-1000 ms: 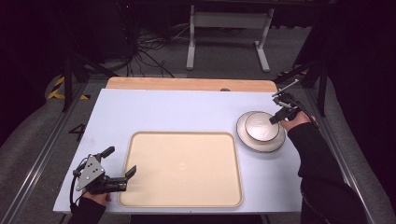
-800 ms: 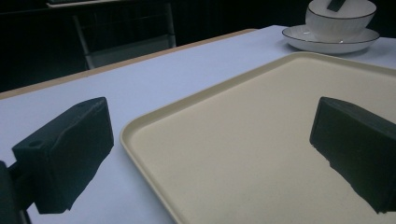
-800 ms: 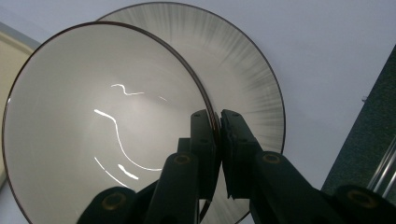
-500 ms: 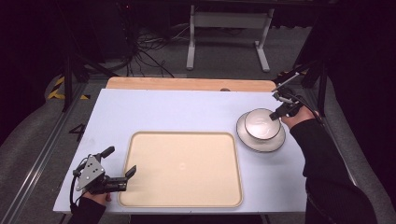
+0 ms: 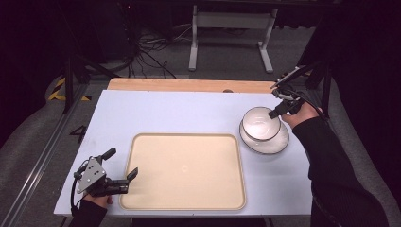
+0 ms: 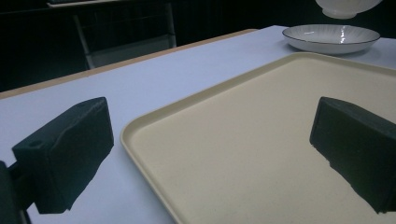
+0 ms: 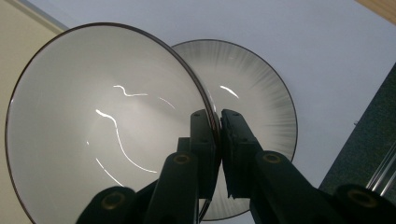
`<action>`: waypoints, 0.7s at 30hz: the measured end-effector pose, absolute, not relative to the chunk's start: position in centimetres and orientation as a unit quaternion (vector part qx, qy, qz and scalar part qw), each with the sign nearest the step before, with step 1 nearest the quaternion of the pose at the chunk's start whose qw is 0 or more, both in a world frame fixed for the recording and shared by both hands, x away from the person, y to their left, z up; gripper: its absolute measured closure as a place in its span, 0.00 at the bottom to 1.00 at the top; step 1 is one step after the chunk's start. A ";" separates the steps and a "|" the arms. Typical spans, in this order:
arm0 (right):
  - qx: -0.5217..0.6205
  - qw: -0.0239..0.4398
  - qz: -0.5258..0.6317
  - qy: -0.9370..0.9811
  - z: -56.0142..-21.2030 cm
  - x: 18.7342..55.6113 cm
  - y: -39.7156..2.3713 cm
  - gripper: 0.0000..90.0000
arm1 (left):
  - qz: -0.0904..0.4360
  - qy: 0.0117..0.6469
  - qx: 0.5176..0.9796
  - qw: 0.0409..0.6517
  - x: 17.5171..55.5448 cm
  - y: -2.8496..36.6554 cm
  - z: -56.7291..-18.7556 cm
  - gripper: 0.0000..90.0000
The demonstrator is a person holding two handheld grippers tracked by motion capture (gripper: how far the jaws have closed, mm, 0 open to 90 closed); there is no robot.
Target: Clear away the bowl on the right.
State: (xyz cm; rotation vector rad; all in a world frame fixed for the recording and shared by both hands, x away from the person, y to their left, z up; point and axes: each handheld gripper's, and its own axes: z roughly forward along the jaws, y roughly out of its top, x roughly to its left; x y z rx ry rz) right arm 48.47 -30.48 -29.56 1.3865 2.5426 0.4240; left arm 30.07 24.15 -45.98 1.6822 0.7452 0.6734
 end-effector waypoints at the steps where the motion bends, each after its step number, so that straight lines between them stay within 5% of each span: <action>1: 0.470 0.107 0.144 0.864 -29.5 48.4 -30.2 0.93 | 0.285 0.316 0.713 0.557 30.1 24.2 -46.0 0.00; 21: 0.405 0.079 0.166 0.896 -28.3 47.0 -23.6 0.93 | 0.285 0.314 0.713 0.558 30.1 24.2 -46.0 0.00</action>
